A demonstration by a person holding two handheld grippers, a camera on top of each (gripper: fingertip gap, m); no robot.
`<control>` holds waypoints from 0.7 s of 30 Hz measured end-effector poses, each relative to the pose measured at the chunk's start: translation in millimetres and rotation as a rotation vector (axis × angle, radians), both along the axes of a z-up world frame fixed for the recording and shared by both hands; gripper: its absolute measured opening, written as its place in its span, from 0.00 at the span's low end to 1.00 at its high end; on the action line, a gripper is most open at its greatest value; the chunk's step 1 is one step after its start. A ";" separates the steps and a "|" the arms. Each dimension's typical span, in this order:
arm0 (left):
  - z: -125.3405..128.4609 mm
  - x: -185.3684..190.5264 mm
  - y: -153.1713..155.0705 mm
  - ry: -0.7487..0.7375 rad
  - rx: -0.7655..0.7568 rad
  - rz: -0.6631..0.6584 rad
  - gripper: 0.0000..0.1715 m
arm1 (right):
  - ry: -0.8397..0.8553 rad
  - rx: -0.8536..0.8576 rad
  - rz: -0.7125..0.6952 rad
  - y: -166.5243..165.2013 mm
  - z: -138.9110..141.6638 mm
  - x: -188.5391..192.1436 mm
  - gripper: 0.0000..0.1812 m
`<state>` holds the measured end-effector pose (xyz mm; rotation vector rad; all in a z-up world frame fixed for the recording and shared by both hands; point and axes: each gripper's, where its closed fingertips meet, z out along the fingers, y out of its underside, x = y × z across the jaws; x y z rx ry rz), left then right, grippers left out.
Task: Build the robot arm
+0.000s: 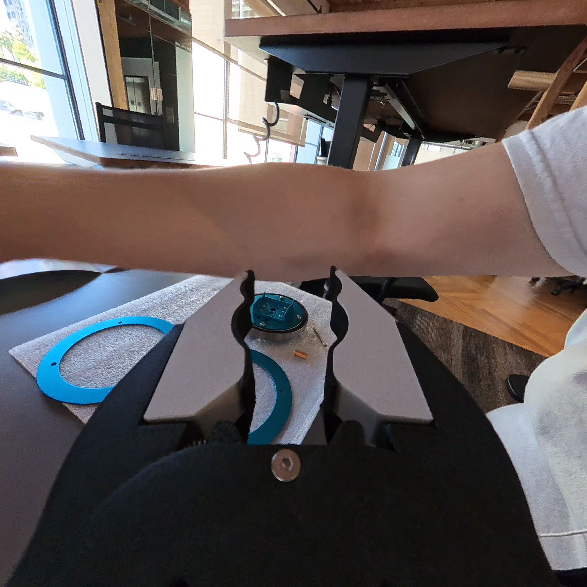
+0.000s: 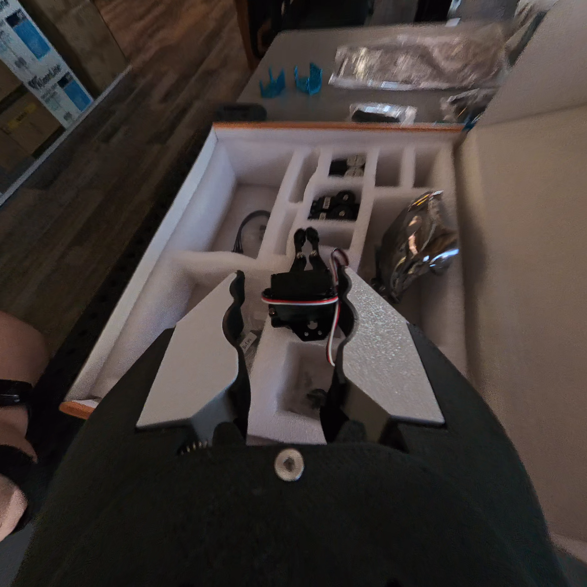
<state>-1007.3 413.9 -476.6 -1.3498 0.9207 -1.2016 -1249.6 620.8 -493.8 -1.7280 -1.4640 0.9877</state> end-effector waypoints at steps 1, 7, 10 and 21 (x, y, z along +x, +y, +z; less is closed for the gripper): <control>1.1 -2.0 2.0 -0.011 -0.009 0.008 0.27 | 0.035 0.031 -0.017 0.8 16.3 8.5 0.33; 5.5 -10.0 15.4 -0.063 -0.063 0.057 0.33 | 0.049 0.452 -0.268 19.6 110.8 166.7 0.33; 5.6 -8.4 20.7 -0.056 -0.069 0.076 0.34 | -0.171 0.598 -0.597 66.0 86.9 316.8 0.35; -11.2 -5.0 42.9 0.056 -0.024 0.214 0.34 | -0.337 0.494 -0.709 99.1 -93.9 358.4 0.38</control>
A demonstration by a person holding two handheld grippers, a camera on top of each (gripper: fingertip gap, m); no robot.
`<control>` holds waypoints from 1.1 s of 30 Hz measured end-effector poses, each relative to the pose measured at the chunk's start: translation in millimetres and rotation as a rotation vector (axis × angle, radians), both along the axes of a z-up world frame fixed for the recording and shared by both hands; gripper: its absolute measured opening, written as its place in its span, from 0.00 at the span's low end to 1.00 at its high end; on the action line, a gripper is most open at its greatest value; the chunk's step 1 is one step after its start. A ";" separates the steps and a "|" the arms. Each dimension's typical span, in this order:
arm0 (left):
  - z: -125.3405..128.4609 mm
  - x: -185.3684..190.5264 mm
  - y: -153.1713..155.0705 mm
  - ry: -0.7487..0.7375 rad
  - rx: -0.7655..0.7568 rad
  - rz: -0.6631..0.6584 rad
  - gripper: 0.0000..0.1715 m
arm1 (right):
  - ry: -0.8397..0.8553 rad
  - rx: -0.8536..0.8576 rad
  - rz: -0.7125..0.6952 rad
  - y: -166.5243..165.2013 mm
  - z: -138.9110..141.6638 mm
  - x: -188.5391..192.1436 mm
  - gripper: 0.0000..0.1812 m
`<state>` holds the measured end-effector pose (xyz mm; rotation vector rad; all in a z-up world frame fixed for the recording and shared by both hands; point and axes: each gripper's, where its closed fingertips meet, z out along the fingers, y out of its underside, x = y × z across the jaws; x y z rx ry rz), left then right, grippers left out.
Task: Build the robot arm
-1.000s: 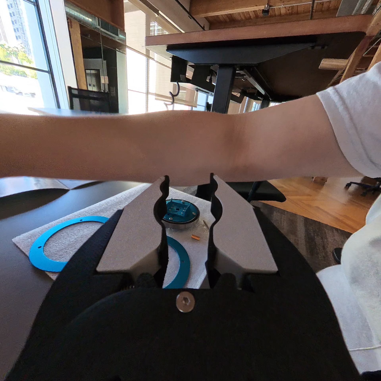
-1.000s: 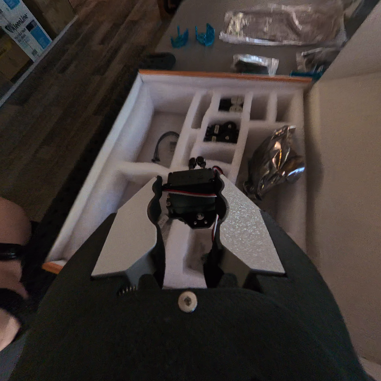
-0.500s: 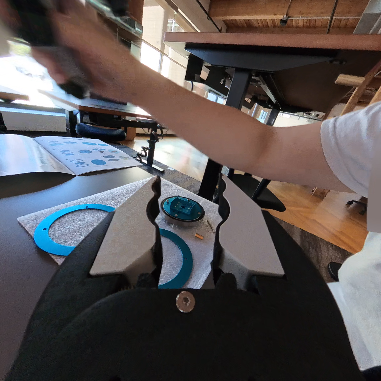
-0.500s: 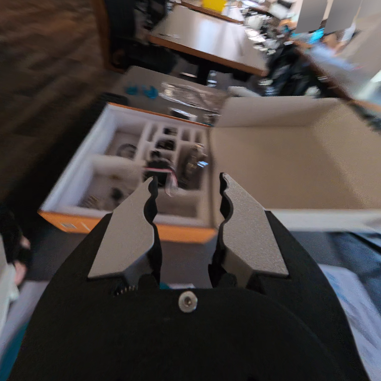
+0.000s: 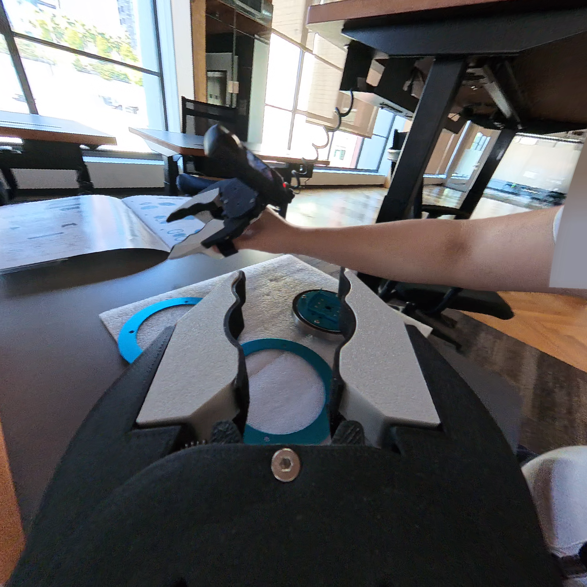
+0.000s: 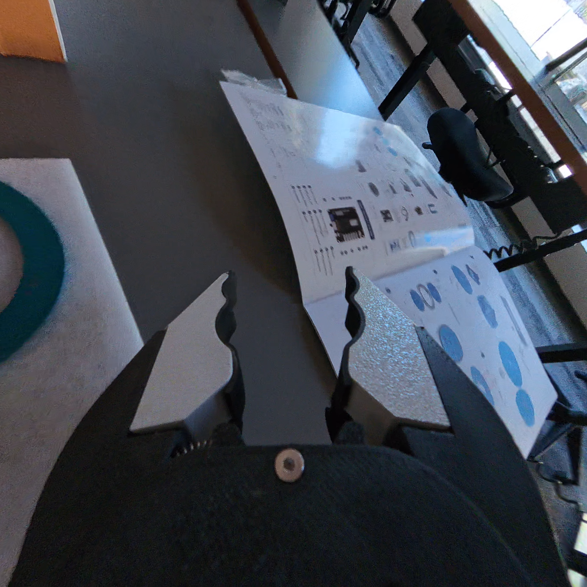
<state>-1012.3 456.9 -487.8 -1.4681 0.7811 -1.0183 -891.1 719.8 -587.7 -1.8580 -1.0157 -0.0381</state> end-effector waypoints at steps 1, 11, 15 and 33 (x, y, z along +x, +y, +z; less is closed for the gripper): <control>-1.5 -1.2 2.3 0.010 0.005 0.018 0.34 | -0.046 0.002 -0.006 9.2 -8.6 -9.0 0.37; -1.4 0.7 0.1 -0.008 -0.012 -0.015 0.34 | -0.416 0.150 -0.097 48.1 -28.9 -20.0 0.02; -3.0 4.1 -8.7 -0.003 -0.013 -0.056 0.34 | -0.366 0.151 -0.079 43.8 19.2 -12.8 0.00; 2.4 2.7 -15.6 -0.043 -0.037 -0.103 0.33 | -0.203 -0.295 -0.111 17.7 116.1 12.3 0.00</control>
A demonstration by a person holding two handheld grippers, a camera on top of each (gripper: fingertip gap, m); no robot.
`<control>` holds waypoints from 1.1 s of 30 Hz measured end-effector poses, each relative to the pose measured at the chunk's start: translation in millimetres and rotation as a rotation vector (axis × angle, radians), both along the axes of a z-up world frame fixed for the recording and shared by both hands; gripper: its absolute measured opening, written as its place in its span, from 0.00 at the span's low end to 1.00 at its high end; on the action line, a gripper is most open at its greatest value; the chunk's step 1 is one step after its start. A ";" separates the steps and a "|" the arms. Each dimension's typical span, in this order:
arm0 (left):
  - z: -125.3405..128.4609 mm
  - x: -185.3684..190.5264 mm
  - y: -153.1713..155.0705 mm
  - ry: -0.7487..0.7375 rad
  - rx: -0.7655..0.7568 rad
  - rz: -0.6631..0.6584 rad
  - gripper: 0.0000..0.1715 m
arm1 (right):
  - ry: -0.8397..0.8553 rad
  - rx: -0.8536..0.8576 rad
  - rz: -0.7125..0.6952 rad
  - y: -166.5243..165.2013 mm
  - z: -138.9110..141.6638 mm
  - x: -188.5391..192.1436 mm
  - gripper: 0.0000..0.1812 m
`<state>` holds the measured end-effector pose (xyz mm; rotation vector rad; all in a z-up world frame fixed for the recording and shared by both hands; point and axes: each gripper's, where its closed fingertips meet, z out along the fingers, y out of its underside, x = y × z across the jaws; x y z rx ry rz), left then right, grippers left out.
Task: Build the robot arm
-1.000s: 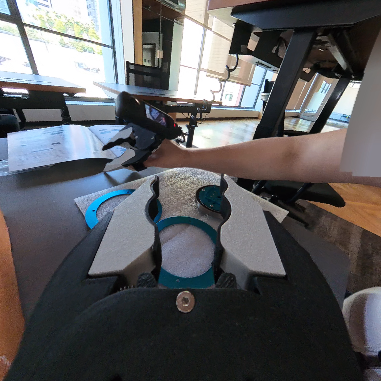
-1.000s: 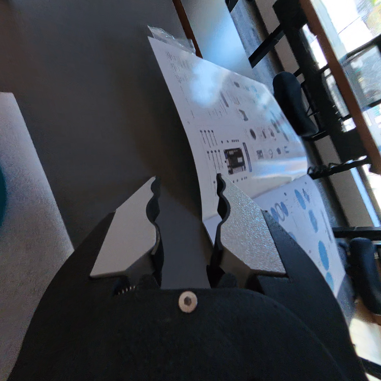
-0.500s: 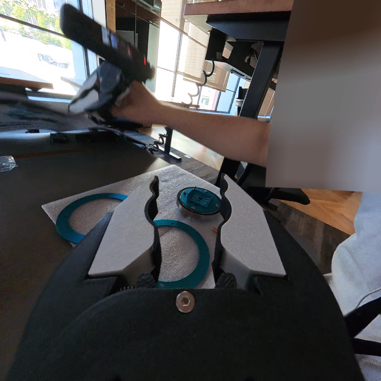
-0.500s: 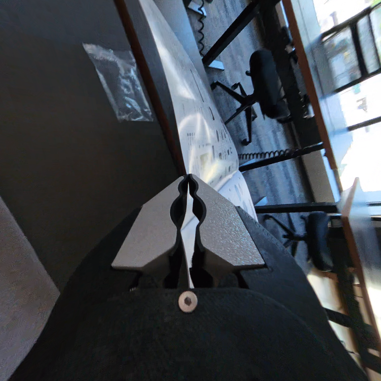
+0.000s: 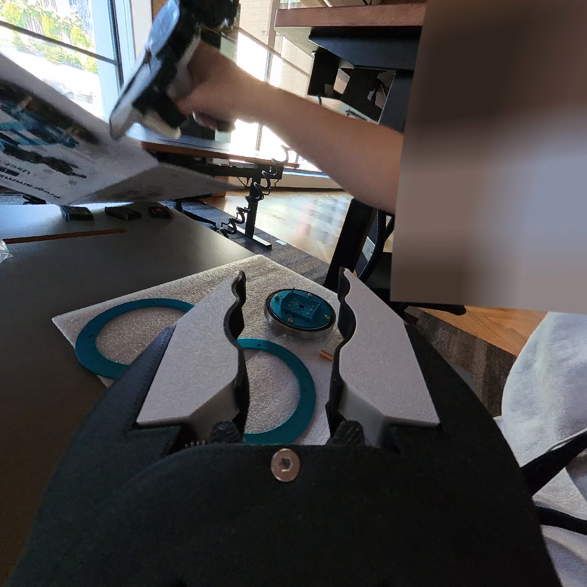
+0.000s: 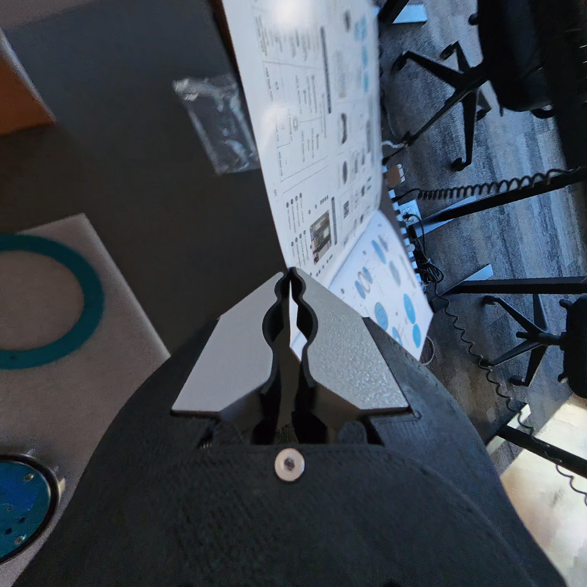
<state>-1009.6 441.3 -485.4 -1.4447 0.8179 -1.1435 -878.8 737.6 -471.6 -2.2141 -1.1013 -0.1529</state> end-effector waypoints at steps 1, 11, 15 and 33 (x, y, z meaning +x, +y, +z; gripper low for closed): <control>0.0 -0.1 -0.2 0.000 0.000 -0.001 0.33 | -0.038 -0.007 0.008 -11.3 -17.2 -5.8 0.00; -6.9 2.0 -0.3 0.023 -0.022 -0.007 0.33 | -0.116 -0.032 0.186 -73.6 -128.5 -84.7 0.03; -5.7 -1.0 2.9 0.014 -0.020 0.015 0.33 | 0.072 -0.177 0.192 -89.0 -137.9 -97.5 0.15; -11.6 0.8 13.5 0.060 0.000 0.070 0.31 | 0.783 0.493 -0.128 -124.4 34.0 55.7 0.16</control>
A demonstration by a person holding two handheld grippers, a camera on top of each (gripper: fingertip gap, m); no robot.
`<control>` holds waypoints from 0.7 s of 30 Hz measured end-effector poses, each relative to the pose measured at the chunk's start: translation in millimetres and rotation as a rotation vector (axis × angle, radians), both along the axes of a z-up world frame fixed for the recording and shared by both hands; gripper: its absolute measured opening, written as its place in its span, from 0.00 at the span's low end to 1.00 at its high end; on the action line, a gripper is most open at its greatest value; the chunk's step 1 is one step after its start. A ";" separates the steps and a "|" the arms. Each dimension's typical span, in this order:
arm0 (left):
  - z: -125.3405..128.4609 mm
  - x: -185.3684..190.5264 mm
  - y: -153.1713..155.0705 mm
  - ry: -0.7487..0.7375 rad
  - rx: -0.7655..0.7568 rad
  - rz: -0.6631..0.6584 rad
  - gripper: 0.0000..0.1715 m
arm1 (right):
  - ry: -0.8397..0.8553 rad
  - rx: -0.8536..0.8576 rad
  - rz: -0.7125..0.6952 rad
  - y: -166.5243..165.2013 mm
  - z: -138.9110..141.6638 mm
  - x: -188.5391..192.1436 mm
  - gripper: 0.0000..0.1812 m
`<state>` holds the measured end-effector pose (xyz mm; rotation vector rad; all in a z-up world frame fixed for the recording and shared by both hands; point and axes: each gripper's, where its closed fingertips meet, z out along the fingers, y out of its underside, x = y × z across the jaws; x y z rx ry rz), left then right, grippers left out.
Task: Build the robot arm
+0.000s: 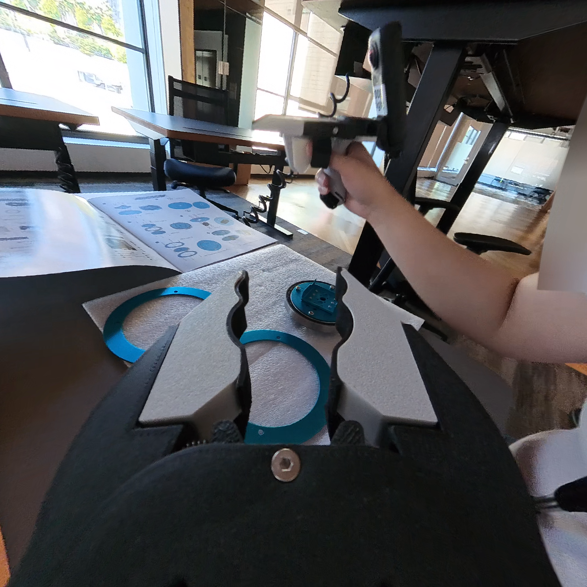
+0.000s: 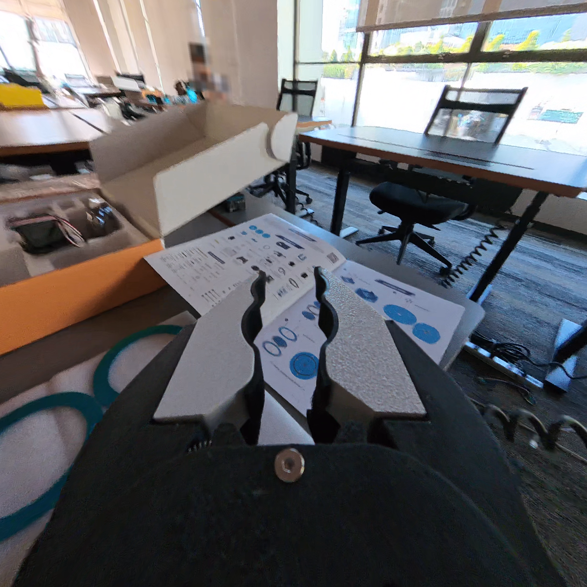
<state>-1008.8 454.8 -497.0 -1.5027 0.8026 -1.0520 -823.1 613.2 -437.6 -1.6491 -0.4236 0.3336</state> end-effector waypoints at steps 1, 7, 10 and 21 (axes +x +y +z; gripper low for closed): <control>0.5 -1.2 0.0 -0.001 0.007 0.009 0.31 | 0.033 0.010 0.037 -0.3 11.7 -4.7 0.16; 5.3 -2.4 0.3 -0.003 0.039 0.042 0.31 | -0.079 0.011 0.134 1.9 81.7 -33.6 0.17; 15.7 -0.8 2.4 -0.012 0.053 0.057 0.31 | -0.119 0.011 0.146 -9.6 95.7 -44.1 0.18; 111.3 39.1 35.3 0.217 0.069 -0.027 0.34 | 0.161 0.080 0.074 -93.2 62.8 -13.7 0.33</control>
